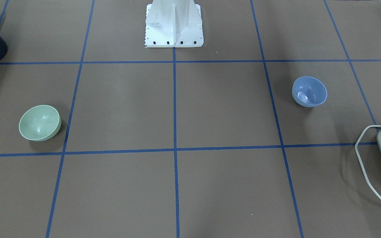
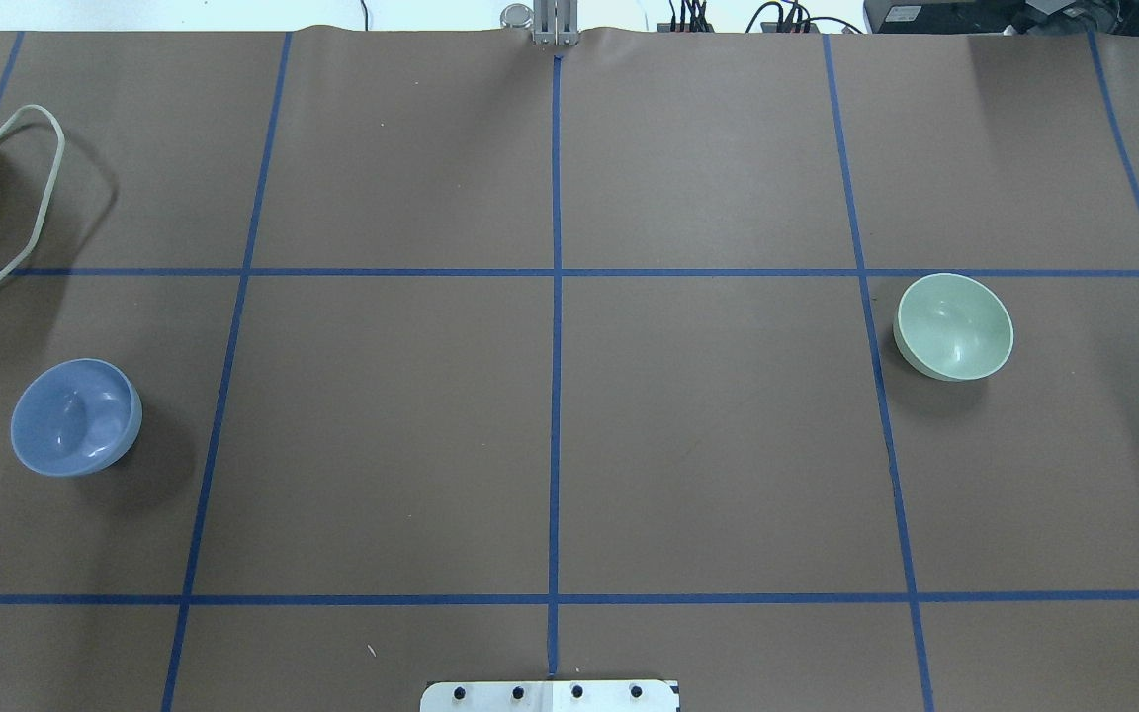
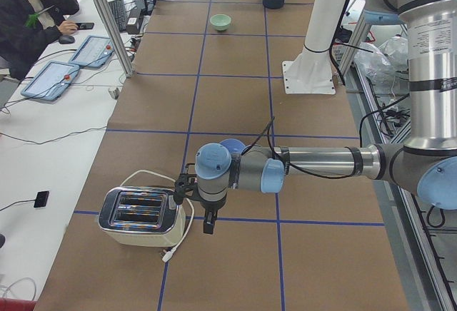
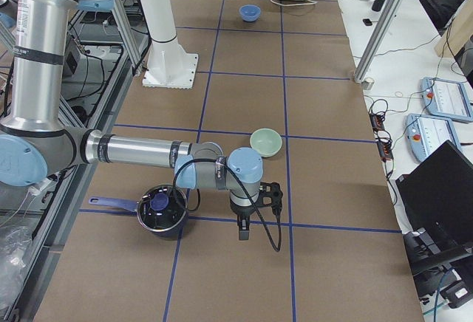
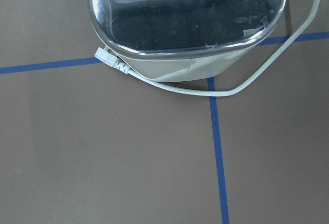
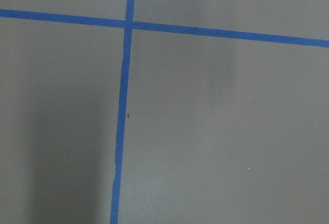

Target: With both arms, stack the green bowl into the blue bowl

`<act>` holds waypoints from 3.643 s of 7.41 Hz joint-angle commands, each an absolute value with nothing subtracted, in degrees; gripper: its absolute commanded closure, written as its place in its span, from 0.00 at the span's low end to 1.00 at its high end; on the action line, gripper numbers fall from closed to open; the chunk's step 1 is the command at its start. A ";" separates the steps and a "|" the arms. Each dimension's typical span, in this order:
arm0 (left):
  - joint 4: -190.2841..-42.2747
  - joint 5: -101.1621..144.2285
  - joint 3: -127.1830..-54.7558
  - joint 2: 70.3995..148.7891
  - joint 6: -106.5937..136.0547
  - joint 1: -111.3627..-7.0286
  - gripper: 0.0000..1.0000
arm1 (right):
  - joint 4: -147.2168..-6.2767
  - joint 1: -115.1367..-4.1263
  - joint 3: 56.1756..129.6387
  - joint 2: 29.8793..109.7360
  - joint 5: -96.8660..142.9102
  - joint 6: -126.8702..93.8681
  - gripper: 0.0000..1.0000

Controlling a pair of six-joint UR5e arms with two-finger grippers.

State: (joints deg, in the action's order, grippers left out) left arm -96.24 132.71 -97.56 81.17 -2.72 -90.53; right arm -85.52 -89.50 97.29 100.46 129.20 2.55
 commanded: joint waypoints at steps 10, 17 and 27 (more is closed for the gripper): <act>-127.43 132.54 -97.56 83.56 -1.93 -90.44 0.02 | -66.21 -89.47 96.94 99.49 135.96 0.09 0.00; -134.47 136.79 -99.14 82.09 29.49 -74.04 0.01 | -59.76 -79.15 101.07 94.91 133.68 -23.38 0.00; -138.24 117.07 -99.14 78.32 37.88 -49.75 1.00 | -59.41 -70.66 100.99 95.80 122.70 -29.44 0.00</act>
State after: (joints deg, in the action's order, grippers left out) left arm -136.63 116.80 -99.01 79.12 38.28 -49.89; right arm -59.48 -70.63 100.96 95.84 122.71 -29.44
